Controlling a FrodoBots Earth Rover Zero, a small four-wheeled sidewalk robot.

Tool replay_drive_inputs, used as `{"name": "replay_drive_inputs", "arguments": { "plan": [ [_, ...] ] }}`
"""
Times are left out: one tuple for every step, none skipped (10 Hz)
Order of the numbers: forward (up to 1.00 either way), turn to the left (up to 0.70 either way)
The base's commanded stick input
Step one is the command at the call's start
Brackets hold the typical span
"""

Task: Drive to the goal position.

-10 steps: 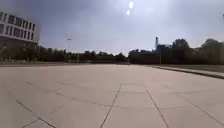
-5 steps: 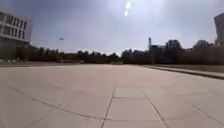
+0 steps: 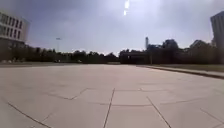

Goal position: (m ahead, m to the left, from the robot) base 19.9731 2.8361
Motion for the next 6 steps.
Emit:
{"name": "replay_drive_inputs", "arguments": {
  "plan": [
    [0.7, -0.01],
    [0.7, -0.01],
    [0.7, -0.01],
    [0.7, -0.01],
    [0.7, -0.01],
    [0.7, -0.01]
  ]
}}
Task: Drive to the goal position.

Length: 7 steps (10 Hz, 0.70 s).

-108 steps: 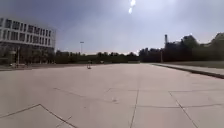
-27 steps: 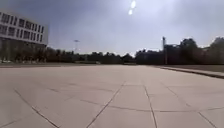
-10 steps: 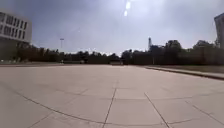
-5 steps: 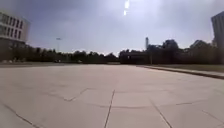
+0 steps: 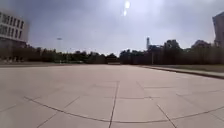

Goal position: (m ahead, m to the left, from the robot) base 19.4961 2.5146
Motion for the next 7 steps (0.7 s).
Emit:
{"name": "replay_drive_inputs", "arguments": {
  "plan": [
    [0.7, -0.01],
    [0.7, -0.01],
    [0.7, -0.01],
    [0.7, -0.01],
    [0.7, -0.01],
    [0.7, -0.01],
    [0.7, -0.01]
  ]
}}
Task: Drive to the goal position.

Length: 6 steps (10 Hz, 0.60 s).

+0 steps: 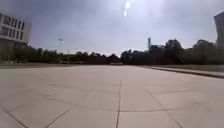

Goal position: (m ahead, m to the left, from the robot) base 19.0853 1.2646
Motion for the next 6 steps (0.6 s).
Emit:
{"name": "replay_drive_inputs", "arguments": {
  "plan": [
    [0.7, -0.01],
    [0.7, -0.01],
    [0.67, -0.01],
    [0.56, -0.01],
    [0.45, -0.01],
    [0.34, 0.0]
  ]
}}
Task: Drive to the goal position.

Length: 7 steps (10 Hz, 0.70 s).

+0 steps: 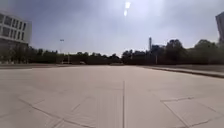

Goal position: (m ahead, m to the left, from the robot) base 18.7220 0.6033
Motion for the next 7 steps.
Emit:
{"name": "replay_drive_inputs", "arguments": {
  "plan": [
    [0.23, 0.0],
    [0.12, 0.0],
    [0.01, 0.0],
    [0.0, 0.0],
    [0.0, 0.0],
    [0.0, 0.0],
    [0.0, 0.0]
  ]
}}
